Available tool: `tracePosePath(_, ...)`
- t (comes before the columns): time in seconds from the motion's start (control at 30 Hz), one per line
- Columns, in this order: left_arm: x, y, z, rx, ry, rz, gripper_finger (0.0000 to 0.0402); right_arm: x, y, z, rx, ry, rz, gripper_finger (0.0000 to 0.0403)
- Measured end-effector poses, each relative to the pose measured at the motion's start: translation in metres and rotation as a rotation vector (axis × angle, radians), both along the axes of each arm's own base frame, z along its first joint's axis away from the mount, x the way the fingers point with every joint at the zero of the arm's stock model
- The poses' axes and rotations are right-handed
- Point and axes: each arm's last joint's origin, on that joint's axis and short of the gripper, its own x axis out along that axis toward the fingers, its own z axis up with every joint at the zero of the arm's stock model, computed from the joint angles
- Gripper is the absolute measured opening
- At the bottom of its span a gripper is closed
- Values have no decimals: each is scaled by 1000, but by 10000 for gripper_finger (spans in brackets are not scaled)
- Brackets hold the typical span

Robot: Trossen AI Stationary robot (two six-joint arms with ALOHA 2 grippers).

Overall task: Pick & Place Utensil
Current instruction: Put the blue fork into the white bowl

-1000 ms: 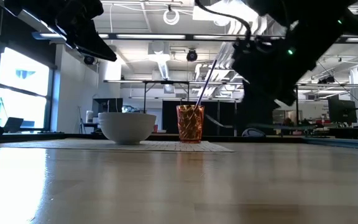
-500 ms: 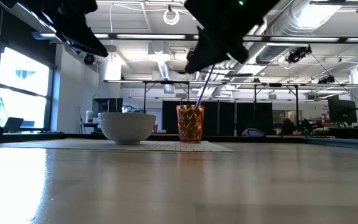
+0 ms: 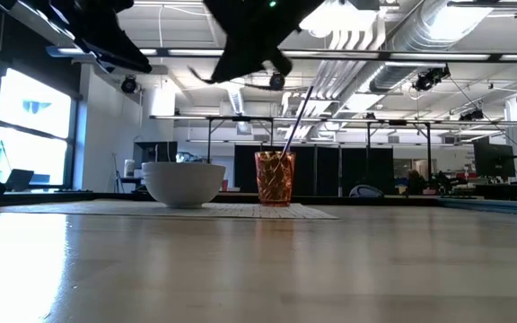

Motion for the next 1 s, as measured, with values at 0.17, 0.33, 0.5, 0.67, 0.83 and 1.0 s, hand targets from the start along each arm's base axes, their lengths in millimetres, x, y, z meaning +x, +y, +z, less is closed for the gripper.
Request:
tracePosePath(0.17, -2, -3, 2, -33, -18, -75, 108, 34, -27, -8, 25, 7, 26, 4)
tracePosePath(0.33, -8, -3, 5, -31, -42, -77, 108, 62, -53, -26, 25, 54, -12, 6)
tracePosePath(0.5, -15, -4, 7, -31, -50, -79, 108, 75, -76, -50, 36, 103, -52, 7)
tracePosePath(0.67, -16, -4, 7, -33, -50, -78, 108, 76, -92, -71, 88, 114, -70, 7)
tracePosePath(0.83, -16, -4, 7, -33, -50, -78, 108, 76, -96, -74, 101, 104, -66, 7)
tracePosePath(1.0, -16, -4, 8, -32, -61, -78, 108, 76, -95, -75, 102, 115, -55, 7)
